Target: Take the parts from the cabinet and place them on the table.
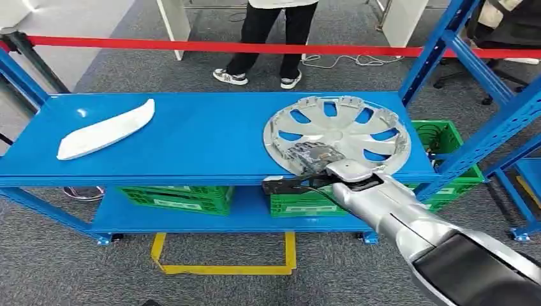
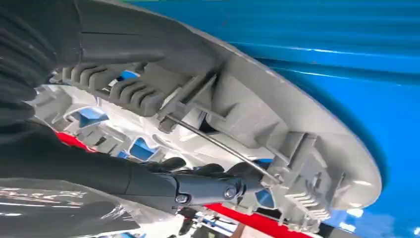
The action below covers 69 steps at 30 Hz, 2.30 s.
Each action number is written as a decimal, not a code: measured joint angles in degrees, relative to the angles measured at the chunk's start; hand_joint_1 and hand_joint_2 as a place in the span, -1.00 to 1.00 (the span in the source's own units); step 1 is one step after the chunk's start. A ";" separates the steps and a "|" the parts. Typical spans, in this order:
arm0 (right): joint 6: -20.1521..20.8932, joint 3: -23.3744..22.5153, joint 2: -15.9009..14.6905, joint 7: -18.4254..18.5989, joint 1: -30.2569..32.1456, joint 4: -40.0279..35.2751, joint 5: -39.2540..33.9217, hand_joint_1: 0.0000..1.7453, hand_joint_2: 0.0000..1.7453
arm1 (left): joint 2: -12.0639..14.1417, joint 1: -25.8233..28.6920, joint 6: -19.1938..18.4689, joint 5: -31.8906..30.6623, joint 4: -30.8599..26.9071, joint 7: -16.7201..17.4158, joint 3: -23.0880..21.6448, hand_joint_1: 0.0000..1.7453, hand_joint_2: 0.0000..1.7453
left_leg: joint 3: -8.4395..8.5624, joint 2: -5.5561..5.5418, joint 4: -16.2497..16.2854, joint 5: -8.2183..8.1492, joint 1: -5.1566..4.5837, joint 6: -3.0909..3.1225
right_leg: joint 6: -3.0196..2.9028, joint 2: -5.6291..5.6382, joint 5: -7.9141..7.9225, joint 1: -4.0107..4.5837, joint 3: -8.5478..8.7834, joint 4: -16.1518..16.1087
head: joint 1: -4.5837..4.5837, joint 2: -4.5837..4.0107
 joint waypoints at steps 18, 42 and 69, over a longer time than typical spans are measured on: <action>9.34 -2.65 1.86 0.85 -1.11 0.59 -3.01 1.00 1.00 | -0.24 -0.12 0.63 0.42 0.00 1.03 1.51 -1.00 -1.00 | 0.59 0.03 0.48 -0.86 -0.28 -1.68 | -1.62 0.39 0.31 0.31 3.27 -5.07 | -0.33 0.00; 6.13 -5.40 2.47 0.31 -0.04 1.09 -5.31 1.00 1.00 | 0.24 0.27 0.83 0.83 0.00 0.85 2.66 -1.00 -1.00 | -6.87 -0.03 17.98 -9.12 0.08 -2.81 | -2.43 -0.29 0.60 0.03 3.53 -5.54 | -0.40 0.00; 1.80 -6.82 2.21 -0.63 0.20 0.72 -5.96 1.00 1.00 | 0.52 -0.08 -1.14 1.49 0.00 -1.46 3.34 -1.00 1.00 | -0.95 0.03 3.98 -3.61 -0.02 -2.34 | -2.01 -0.24 0.43 -0.17 3.37 -5.29 | -0.48 -0.02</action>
